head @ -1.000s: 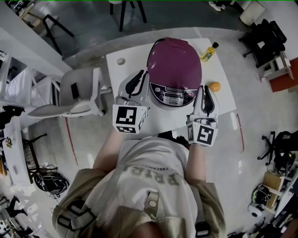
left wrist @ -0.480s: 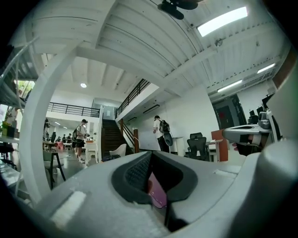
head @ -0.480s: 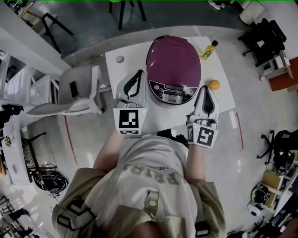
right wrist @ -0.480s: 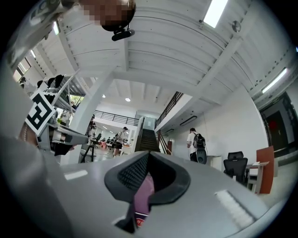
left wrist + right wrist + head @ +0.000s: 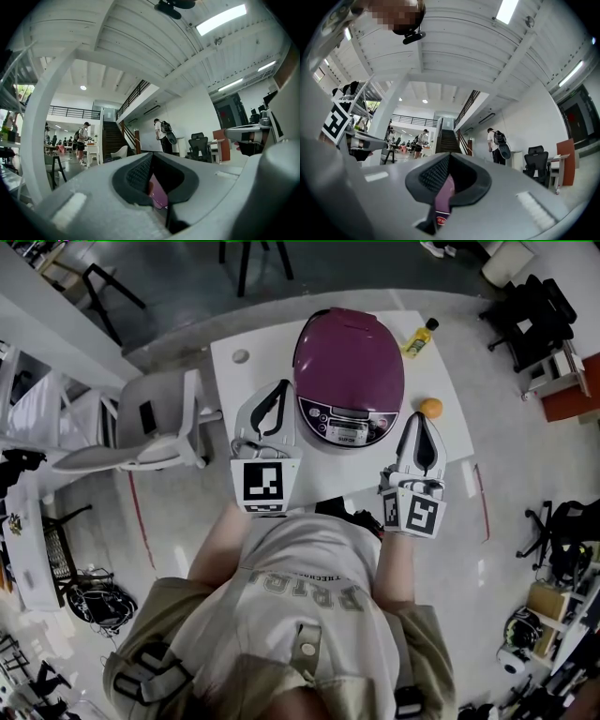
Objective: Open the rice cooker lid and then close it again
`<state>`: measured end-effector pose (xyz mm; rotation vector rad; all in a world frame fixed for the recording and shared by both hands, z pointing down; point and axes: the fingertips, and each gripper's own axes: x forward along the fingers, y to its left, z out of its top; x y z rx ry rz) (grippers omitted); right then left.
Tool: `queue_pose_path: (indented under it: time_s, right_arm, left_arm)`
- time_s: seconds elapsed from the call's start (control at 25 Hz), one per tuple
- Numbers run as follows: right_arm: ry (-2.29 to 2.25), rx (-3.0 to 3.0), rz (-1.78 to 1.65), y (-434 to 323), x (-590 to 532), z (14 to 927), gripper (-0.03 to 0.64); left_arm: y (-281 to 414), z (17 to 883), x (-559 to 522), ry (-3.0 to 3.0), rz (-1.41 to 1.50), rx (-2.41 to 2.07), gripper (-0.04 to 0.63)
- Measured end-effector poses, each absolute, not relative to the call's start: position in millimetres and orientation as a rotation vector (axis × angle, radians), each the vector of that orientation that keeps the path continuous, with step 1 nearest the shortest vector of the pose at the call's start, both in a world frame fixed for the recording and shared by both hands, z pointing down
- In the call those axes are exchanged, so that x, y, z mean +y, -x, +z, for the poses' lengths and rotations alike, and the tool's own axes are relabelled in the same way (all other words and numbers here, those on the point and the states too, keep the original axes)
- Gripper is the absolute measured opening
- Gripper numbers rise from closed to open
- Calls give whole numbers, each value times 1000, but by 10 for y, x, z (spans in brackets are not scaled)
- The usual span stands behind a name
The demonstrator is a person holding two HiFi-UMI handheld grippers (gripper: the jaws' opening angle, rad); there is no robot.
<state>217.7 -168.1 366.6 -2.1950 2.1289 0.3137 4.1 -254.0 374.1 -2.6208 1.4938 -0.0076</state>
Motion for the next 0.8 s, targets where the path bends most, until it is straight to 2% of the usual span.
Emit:
queue_pose_path:
  time_s: [0.8]
  right_arm:
    - [2202,2172,351,-2119,-1603,3641,0]
  left_arm:
    - [-110,3805,-2503,2660,-50,1471,8]
